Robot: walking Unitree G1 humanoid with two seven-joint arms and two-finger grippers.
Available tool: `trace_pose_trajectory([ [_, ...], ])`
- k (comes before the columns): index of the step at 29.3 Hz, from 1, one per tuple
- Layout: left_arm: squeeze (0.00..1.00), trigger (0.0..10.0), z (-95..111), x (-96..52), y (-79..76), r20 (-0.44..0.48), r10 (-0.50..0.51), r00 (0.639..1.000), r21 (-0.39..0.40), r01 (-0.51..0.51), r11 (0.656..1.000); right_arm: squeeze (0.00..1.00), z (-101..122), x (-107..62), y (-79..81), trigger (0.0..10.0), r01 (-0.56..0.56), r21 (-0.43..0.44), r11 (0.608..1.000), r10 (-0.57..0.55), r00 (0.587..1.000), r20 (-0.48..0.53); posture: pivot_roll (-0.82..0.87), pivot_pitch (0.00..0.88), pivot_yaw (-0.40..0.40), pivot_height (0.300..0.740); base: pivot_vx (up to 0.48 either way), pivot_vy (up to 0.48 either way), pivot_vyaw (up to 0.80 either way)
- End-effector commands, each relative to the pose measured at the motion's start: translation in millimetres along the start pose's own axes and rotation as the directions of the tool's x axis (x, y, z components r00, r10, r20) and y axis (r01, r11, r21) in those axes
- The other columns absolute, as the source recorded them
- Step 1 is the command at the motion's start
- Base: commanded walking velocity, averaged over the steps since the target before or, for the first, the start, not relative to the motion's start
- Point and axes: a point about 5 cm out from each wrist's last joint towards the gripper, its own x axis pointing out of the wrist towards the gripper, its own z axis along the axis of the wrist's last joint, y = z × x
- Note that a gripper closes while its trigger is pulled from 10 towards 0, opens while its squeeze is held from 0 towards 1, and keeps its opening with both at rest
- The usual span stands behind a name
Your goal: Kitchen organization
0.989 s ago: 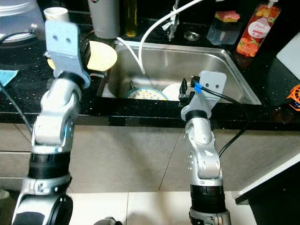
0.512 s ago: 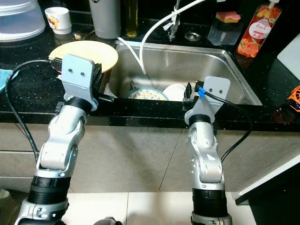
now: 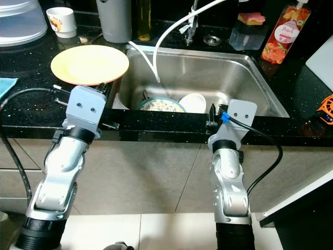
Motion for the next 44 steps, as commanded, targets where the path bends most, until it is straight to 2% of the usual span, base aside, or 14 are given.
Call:
trace_pose_trajectory([
  [1,0.00,10.0,-1,-4.9,1.4,0.004,-0.001,1.000,0.027,0.001,1.000,0.00,-3,-4.2,-2.4,10.0,0.003,-0.011,1.000,-0.003,1.000,-0.003,0.21,0.075,-0.085,0.740,0.000,0.000,0.00],
  [3,0.00,10.0,-3,-6.9,0.3,0.003,-0.011,1.000,0.023,0.011,1.000,0.00,-5,-5.8,-3.0,10.0,0.002,-0.016,1.000,-0.002,1.000,-0.005,0.21,0.073,-0.085,0.740,0.000,0.000,0.00],
  [5,0.00,10.0,-4,-9.3,-2.5,-0.002,-0.026,1.000,-0.015,0.026,1.000,0.00,-6,-6.8,-3.2,10.0,-0.001,-0.021,1.000,0.001,1.000,-0.003,0.21,0.070,-0.085,0.740,0.000,0.000,0.00],
  [7,0.00,10.0,-12,-10.6,-1.6,-0.093,0.019,0.996,-0.140,-0.032,0.990,0.00,-6,-6.7,-3.5,10.0,-0.001,-0.024,1.000,0.001,1.000,0.000,0.21,0.062,-0.083,0.740,0.000,0.000,0.00],
  [9,0.00,10.0,-14,-10.7,-1.0,-0.119,0.032,0.992,-0.169,-0.052,0.984,0.00,-6,-6.3,-3.7,10.0,-0.001,-0.027,1.000,0.001,1.000,0.002,0.21,0.060,-0.083,0.740,0.000,0.000,0.00],
  [18,0.00,10.0,-7,-6.7,2.5,-0.074,0.026,0.997,-0.146,-0.037,0.989,0.00,-5,-4.8,-11.4,10.0,0.019,-0.046,0.999,-0.018,1.000,0.012,0.22,0.037,-0.076,0.740,0.000,0.000,0.00],
  [22,0.00,10.0,-9,-8.9,2.9,-0.098,0.016,0.995,-0.159,-0.032,0.987,0.00,-4,-3.0,-16.7,10.0,0.038,-0.055,0.998,-0.037,0.999,0.018,0.21,0.032,-0.069,0.740,0.000,0.000,0.00],
  [31,0.00,10.0,-6,-2.0,0.3,-0.105,0.017,0.994,-0.177,-0.036,0.984,0.00,-6,-1.8,-16.4,10.0,0.048,-0.048,0.998,-0.048,0.999,0.017,0.22,0.014,-0.045,0.740,0.000,0.000,0.00],
  [44,0.00,10.0,-10,-2.4,-2.2,-0.120,0.008,0.993,-0.183,-0.030,0.983,0.00,-9,-2.3,-15.0,10.0,0.046,-0.043,0.998,-0.045,0.999,0.017,0.22,0.000,-0.042,0.740,0.000,0.000,0.00],
])
